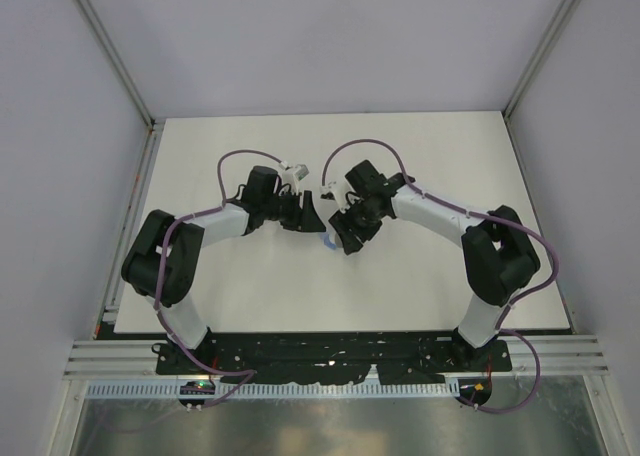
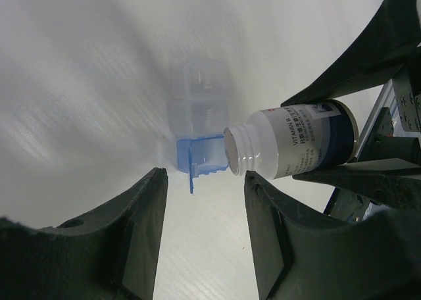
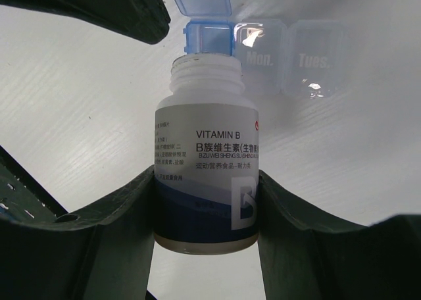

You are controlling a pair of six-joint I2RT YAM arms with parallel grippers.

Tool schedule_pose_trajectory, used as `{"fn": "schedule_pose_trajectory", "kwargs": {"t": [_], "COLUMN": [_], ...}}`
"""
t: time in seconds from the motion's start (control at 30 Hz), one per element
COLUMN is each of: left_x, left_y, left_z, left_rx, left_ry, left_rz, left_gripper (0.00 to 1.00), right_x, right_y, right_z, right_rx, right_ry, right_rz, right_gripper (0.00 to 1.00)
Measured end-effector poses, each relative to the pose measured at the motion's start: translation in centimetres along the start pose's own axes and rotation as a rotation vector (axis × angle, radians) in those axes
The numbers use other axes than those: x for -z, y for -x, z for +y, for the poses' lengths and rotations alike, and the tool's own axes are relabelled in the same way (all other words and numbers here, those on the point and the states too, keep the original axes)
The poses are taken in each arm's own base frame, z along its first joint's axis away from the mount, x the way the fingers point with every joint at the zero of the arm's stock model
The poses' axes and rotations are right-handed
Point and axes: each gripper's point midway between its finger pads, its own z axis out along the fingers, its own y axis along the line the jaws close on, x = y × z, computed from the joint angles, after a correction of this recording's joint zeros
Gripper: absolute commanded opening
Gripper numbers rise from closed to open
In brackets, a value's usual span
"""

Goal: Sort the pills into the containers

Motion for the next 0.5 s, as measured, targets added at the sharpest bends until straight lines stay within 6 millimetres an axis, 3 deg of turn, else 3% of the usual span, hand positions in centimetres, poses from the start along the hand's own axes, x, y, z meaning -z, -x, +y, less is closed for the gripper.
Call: {"fn": "schedule_pose_trajectory", "kwargs": {"t": [0.5], "left_x": [0.00], "left_y": [-0.07], "left_z": [0.02], "left_rx": [0.001], "left_ry": [0.000], "left_rz": [0.001], "left_gripper": [0.54], "right_x": [0.17], "right_y": [0.26], "right_z": [-0.20], "right_rx": [0.018], "right_ry": [-0.007], "right_rz": [0.031], "right_gripper": [0.06]}}
